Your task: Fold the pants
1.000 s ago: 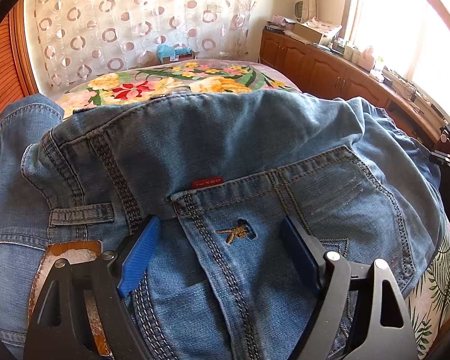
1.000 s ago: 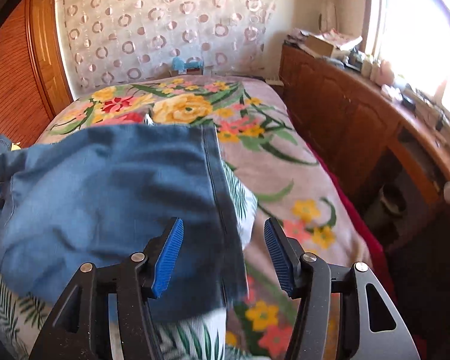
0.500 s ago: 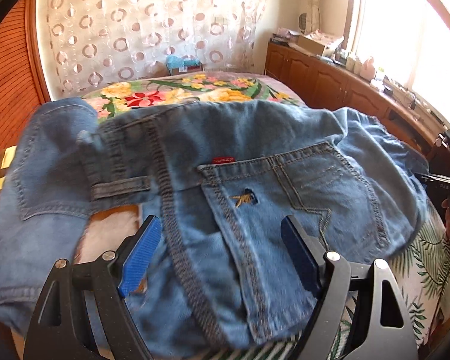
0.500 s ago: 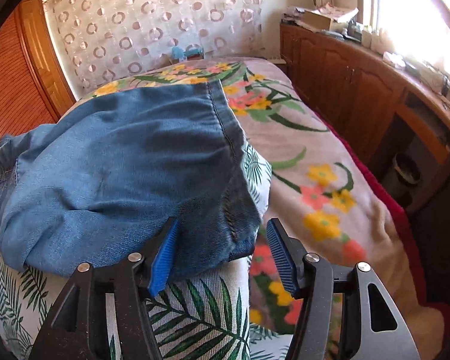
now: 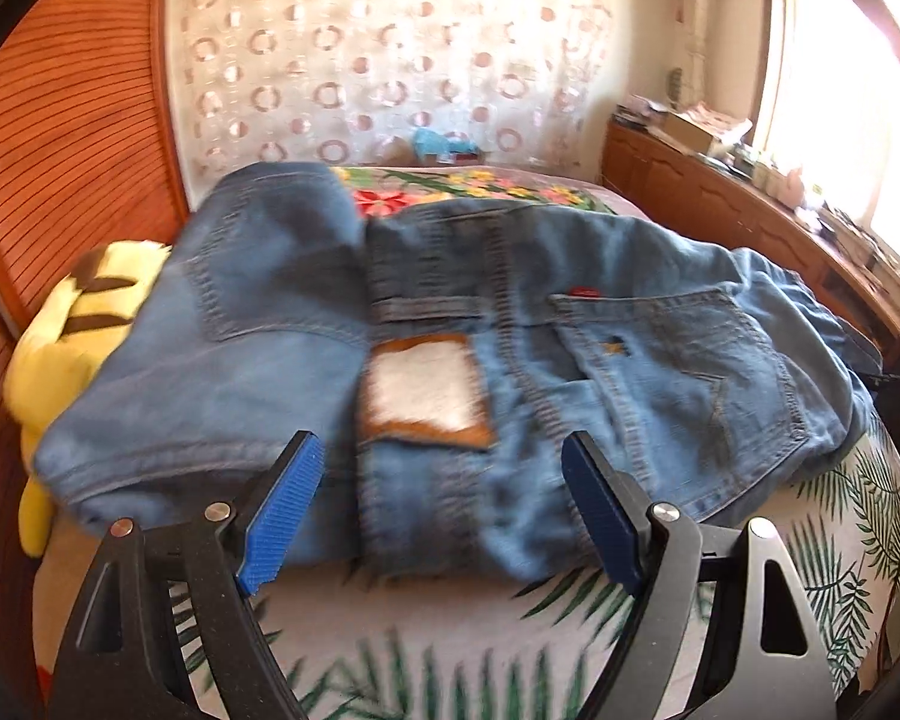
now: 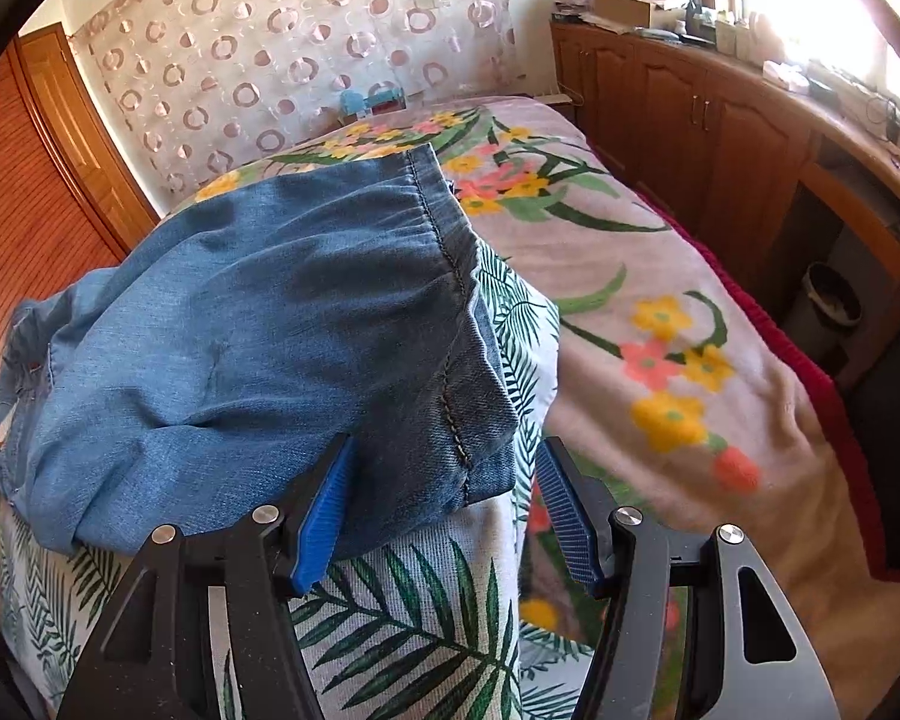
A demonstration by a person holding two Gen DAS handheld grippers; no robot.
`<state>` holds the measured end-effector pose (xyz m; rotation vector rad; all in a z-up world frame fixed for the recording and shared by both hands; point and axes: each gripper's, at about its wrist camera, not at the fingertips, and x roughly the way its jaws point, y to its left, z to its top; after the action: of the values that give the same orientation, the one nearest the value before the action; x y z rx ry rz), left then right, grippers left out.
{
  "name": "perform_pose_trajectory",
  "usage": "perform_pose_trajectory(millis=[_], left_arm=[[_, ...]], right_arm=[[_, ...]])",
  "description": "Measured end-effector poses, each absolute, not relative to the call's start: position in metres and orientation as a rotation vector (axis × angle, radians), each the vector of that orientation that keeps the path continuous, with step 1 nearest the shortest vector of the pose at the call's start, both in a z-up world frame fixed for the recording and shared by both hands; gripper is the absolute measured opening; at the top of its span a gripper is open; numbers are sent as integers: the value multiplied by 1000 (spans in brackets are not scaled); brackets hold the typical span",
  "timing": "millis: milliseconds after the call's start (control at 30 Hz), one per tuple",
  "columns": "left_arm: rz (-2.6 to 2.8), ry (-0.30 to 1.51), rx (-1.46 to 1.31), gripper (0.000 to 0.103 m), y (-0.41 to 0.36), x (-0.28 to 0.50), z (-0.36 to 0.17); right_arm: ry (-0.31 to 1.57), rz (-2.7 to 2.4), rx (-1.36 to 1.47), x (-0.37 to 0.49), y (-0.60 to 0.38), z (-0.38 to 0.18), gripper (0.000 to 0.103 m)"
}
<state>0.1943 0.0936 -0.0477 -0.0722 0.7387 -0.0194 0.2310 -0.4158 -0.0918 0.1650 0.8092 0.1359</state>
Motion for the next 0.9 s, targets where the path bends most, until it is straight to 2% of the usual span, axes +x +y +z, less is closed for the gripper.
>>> perform_pose_trajectory(millis=[200, 333, 433, 567, 600, 633, 900], left_arm=[[13, 749, -105, 83, 109, 188, -57], [-24, 751, -103, 65, 99, 189, -63], [-50, 769, -82, 59, 96, 191, -71], [-44, 787, -67, 58, 96, 191, -74], [-48, 788, -56, 53, 94, 191, -74], [-62, 792, -55, 42, 93, 191, -74], [-74, 775, -73, 13, 91, 187, -68]], right_arm=[[773, 136, 100, 225, -405, -87, 32], [744, 134, 42, 220, -396, -81, 19], [716, 148, 10, 215, -391, -74, 10], [680, 156, -12, 210, -387, -69, 7], [673, 157, -17, 209, -386, -68, 7], [667, 161, -21, 207, -386, -68, 7], [615, 158, -84, 200, -382, -66, 6]])
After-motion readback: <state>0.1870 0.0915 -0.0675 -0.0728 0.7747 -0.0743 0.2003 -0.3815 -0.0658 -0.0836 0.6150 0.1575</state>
